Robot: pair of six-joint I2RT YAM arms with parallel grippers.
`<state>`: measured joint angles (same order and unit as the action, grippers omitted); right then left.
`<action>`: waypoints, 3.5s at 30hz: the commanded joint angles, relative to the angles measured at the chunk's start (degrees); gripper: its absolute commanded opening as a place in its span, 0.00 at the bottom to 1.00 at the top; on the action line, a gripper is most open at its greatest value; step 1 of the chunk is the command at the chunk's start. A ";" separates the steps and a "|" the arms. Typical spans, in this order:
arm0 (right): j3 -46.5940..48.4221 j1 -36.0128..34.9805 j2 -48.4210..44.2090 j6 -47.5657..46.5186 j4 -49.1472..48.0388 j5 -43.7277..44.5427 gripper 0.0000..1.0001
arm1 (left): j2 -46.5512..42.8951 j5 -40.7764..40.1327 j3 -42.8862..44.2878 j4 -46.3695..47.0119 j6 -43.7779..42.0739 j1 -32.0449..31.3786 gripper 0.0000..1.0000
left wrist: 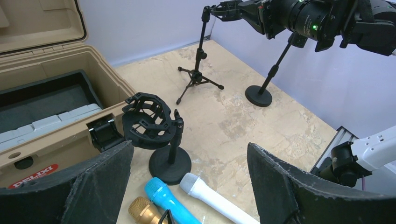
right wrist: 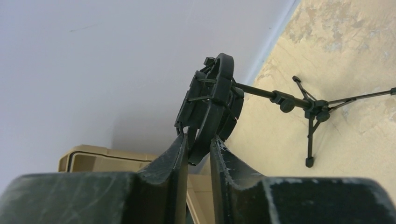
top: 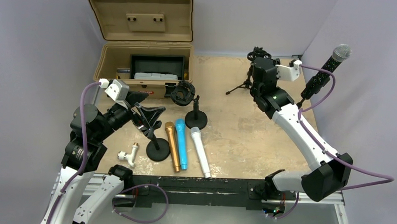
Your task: Remove the microphone from the stand
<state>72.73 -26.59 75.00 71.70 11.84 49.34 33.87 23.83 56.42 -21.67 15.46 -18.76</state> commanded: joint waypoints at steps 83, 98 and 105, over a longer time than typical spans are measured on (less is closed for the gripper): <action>-30.82 -0.52 -23.93 -29.96 -9.07 -31.24 0.86 | 2.29 1.85 0.64 2.80 0.70 0.32 0.89; -44.37 -0.52 -17.31 -27.44 -41.27 -49.22 0.80 | 1.96 -0.93 0.58 4.17 1.24 0.33 0.89; -44.90 -0.43 -4.89 -18.81 -58.30 -41.78 0.75 | 6.58 -2.30 10.40 6.39 6.47 0.31 0.89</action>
<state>27.73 -27.00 65.28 47.33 -30.57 2.74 37.41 23.18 58.57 -20.23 18.61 -18.76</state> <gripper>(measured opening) 0.775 0.887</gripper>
